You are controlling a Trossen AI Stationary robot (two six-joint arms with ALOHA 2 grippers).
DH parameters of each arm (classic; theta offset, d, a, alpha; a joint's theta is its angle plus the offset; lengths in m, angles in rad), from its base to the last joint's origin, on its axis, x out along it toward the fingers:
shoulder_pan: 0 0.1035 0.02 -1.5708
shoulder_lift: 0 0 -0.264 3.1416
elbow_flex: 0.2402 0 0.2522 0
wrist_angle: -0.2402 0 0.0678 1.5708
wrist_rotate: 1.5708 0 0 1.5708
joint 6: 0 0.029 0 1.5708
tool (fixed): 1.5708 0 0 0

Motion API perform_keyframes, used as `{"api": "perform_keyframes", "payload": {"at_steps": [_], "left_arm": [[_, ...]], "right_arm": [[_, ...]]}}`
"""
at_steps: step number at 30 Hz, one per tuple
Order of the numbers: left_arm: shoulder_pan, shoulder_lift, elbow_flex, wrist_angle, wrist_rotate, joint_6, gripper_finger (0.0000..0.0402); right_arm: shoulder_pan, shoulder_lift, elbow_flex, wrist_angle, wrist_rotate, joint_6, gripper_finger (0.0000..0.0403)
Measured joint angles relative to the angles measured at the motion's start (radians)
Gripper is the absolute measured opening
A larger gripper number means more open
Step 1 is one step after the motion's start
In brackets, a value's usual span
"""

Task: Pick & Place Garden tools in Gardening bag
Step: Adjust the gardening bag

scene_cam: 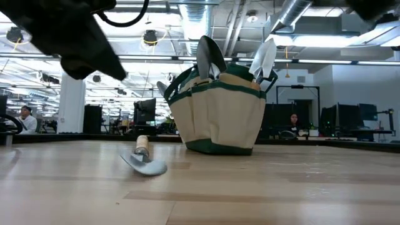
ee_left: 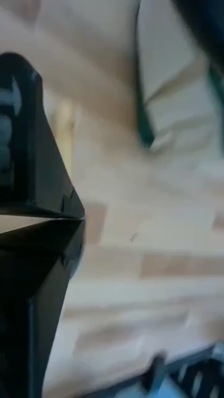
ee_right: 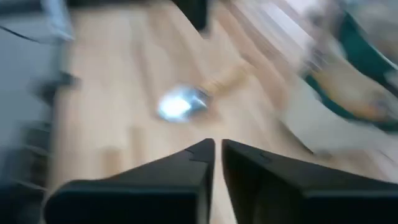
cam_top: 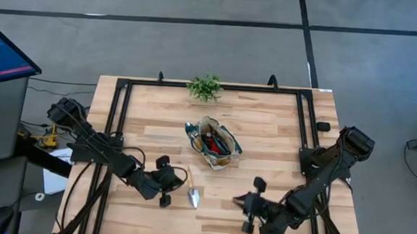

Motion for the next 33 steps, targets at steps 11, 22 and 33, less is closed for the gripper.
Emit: {"api": "perform_keyframes", "payload": {"at_steps": [11,22,33], "left_arm": [[0.133,0.0,0.0,0.001,-0.195,0.072,0.0004],[0.259,0.0,0.0,0.001,-0.094,0.197,0.0004],[0.47,-0.051,0.0,0.065,0.303,0.386,0.0004]], "right_arm": [[-0.082,0.0,-0.001,-0.308,0.005,0.195,0.0002],[-0.151,-0.004,-0.001,-0.431,-0.044,0.201,0.0001],[-0.187,-0.254,-0.04,-0.662,-0.14,0.128,0.0]]}}
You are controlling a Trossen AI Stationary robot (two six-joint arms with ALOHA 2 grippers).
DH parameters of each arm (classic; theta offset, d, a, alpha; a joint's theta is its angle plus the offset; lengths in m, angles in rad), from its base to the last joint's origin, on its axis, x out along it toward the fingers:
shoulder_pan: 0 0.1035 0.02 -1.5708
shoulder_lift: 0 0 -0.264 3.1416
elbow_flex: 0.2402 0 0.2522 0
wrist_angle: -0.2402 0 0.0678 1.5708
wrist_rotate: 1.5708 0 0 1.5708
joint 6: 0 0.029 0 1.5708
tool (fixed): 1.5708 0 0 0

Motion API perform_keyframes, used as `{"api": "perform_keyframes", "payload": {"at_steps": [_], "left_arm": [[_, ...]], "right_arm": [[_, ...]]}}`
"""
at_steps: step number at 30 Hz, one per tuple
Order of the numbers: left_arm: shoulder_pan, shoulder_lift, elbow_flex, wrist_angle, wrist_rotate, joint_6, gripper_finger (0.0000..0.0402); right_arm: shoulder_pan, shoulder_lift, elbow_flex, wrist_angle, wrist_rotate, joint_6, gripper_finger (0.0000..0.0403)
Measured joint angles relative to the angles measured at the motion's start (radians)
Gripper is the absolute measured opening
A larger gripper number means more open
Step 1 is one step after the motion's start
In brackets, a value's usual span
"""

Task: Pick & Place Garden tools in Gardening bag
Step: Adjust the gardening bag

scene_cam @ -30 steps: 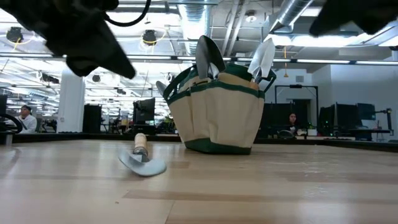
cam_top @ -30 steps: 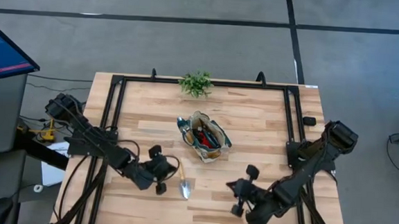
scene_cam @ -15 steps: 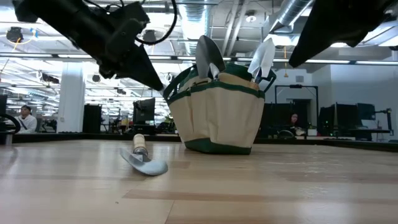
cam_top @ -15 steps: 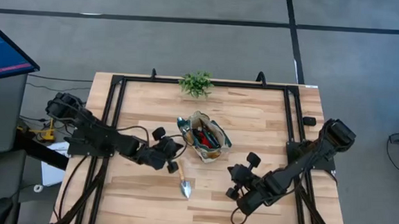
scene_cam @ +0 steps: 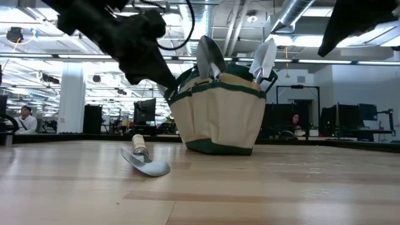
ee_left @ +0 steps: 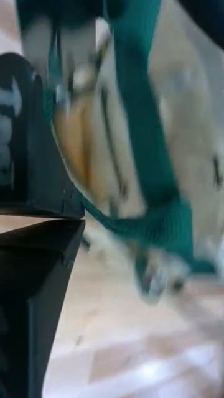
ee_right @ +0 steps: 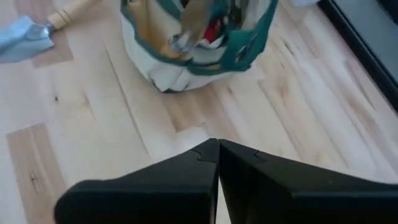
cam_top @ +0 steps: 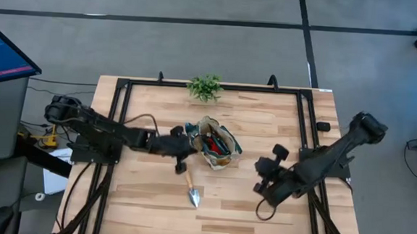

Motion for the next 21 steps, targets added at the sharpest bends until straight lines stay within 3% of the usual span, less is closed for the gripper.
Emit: {"api": "perform_keyframes", "payload": {"at_steps": [6,12,17,21], "left_arm": [[0.126,-0.004,0.0,-0.003,0.075,0.002,0.0004],[0.154,-0.004,0.0,-0.008,0.08,0.002,0.0003],[0.155,-0.004,0.0,-0.028,0.08,0.0,0.0003],[0.177,-0.004,0.0,-0.041,0.078,0.002,0.0003]], "right_arm": [[-0.141,-0.19,-0.173,0.117,-0.094,-0.15,0.0],[-0.309,-0.293,-0.351,0.352,-0.165,-0.348,0.0],[-0.455,-0.303,-0.426,0.665,-0.331,-0.583,0.0],[-0.549,-0.254,-0.43,0.801,-0.427,-0.696,0.0]]}}
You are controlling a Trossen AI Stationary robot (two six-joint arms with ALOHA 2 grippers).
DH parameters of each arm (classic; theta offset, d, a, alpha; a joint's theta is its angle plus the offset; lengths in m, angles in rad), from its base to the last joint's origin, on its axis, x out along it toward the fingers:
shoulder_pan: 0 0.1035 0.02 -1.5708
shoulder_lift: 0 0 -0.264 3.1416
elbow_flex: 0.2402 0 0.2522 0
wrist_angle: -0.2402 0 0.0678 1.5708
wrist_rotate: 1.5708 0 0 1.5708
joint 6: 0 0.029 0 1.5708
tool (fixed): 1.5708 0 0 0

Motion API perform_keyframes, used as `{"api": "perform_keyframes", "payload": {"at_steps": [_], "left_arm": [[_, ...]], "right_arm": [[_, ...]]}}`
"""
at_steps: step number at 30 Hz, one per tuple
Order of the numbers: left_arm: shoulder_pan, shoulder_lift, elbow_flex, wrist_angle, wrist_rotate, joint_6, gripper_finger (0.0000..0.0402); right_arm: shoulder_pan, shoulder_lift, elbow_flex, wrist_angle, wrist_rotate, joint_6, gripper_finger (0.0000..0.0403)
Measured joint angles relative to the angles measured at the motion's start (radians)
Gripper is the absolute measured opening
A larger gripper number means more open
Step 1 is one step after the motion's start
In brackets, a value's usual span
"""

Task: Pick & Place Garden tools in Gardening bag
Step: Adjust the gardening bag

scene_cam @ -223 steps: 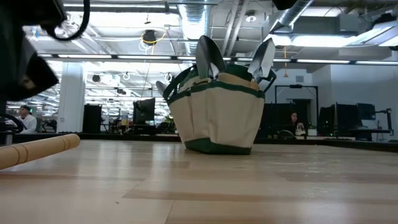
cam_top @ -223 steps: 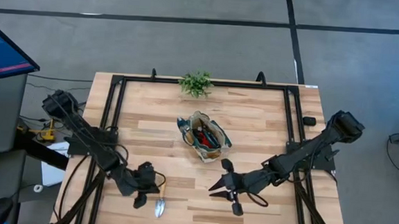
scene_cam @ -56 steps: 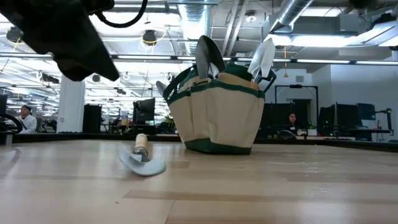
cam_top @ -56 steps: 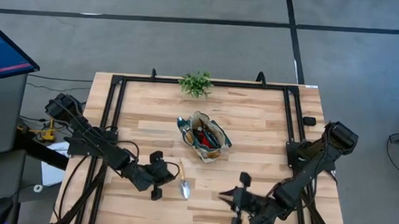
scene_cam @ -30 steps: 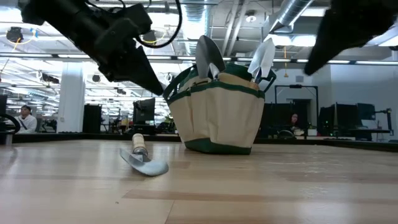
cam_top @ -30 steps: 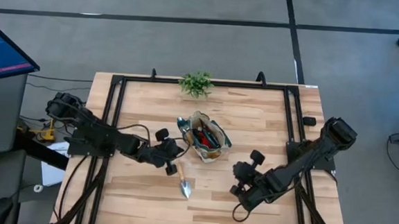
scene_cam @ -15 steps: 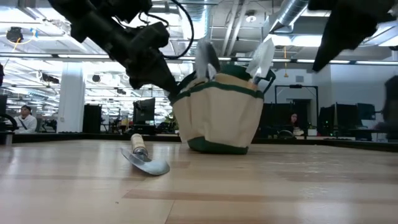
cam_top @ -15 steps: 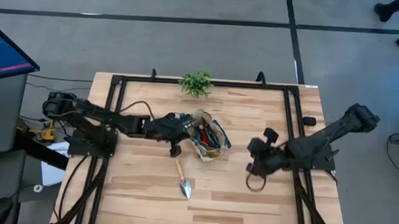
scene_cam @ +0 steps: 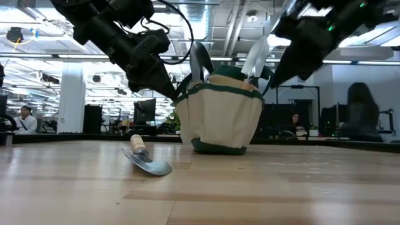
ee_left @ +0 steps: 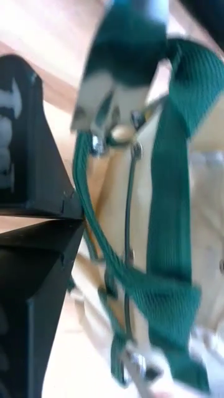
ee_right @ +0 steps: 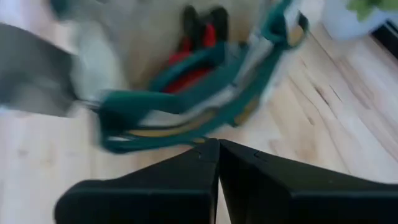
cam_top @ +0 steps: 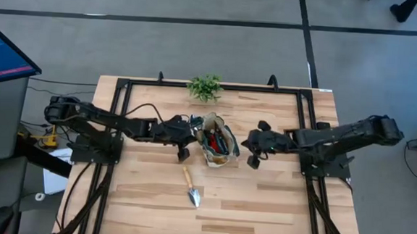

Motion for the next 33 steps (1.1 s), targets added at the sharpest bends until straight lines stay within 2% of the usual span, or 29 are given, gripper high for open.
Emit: {"api": "perform_keyframes", "payload": {"at_steps": [5,8,13,18,24,27,33], "left_arm": [[0.052,0.0,0.0,-0.018,-0.002,0.024,0.0003],[0.084,0.0,0.0,-0.017,-0.002,0.046,0.0003],[0.126,0.0,0.0,-0.016,-0.006,0.052,0.0003],[0.15,0.0,0.0,0.001,-0.007,0.071,0.0003],[0.168,0.0,0.0,0.023,-0.006,0.087,0.0003],[0.171,0.0,0.0,0.022,-0.006,0.113,0.0003],[0.164,-0.041,0.0,-0.019,-0.037,0.139,0.0003]], "right_arm": [[-0.086,0.081,-0.001,0.015,-0.06,-0.021,0.0],[-0.109,0.142,-0.001,0.081,-0.122,-0.033,0.0],[-0.11,0.228,0.002,0.276,-0.236,-0.058,0.0],[-0.095,0.299,0.063,0.3,-0.254,-0.058,0.0],[-0.069,0.368,0.165,0.28,-0.278,-0.092,0.0],[-0.07,0.381,0.205,0.18,-0.275,-0.092,0.0],[-0.07,0.337,0.244,0.006,-0.195,-0.092,0.0]]}}
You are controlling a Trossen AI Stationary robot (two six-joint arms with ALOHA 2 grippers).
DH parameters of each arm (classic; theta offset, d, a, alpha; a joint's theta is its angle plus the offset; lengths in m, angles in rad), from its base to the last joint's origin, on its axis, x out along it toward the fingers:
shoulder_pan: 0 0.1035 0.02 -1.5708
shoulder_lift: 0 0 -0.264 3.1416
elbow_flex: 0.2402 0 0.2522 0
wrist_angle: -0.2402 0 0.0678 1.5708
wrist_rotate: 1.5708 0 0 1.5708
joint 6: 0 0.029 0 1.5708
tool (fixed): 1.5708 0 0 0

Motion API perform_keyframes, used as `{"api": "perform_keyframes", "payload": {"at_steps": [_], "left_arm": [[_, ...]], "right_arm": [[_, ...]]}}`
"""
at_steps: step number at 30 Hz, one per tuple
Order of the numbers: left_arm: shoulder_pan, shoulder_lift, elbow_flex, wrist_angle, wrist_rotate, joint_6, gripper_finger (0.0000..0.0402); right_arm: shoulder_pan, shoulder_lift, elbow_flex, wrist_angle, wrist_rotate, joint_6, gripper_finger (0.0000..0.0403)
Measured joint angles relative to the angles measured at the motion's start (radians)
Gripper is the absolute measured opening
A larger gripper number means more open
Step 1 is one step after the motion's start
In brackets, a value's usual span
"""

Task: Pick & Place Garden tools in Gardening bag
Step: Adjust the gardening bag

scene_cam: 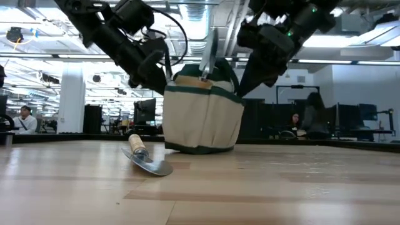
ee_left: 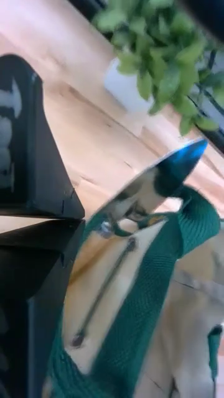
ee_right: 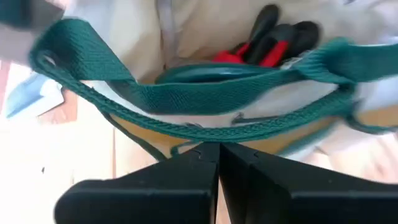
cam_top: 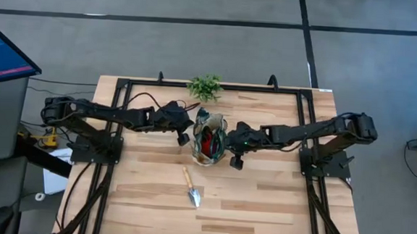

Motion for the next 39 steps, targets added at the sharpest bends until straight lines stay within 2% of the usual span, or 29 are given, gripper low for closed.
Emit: {"api": "perform_keyframes", "payload": {"at_steps": [8,13,17,21,26,39], "left_arm": [[-0.024,-0.199,0.0,-0.101,-0.023,-0.001,0.0003],[-0.091,-0.308,0.0,-0.148,-0.022,-0.009,0.0003],[-0.174,-0.344,0.0,-0.175,-0.02,-0.066,0.0003],[-0.282,-0.316,-0.001,-0.171,-0.034,-0.131,0.0003],[-0.402,-0.229,0.0,-0.138,-0.17,-0.193,0.0003],[-0.508,-0.032,0.0,0.097,-0.177,-0.255,0.0003]], "right_arm": [[-0.002,-0.123,0.022,-0.133,0.075,0.0,0.0],[-0.002,-0.171,0.053,-0.167,0.078,-0.032,0.0],[-0.017,-0.179,0.087,-0.166,0.078,-0.091,0.0],[-0.061,-0.141,0.131,-0.166,0.07,-0.142,0.0],[-0.109,-0.068,0.168,-0.131,0.02,-0.201,0.0],[-0.179,0.056,0.256,-0.096,-0.023,-0.293,0.0]]}}
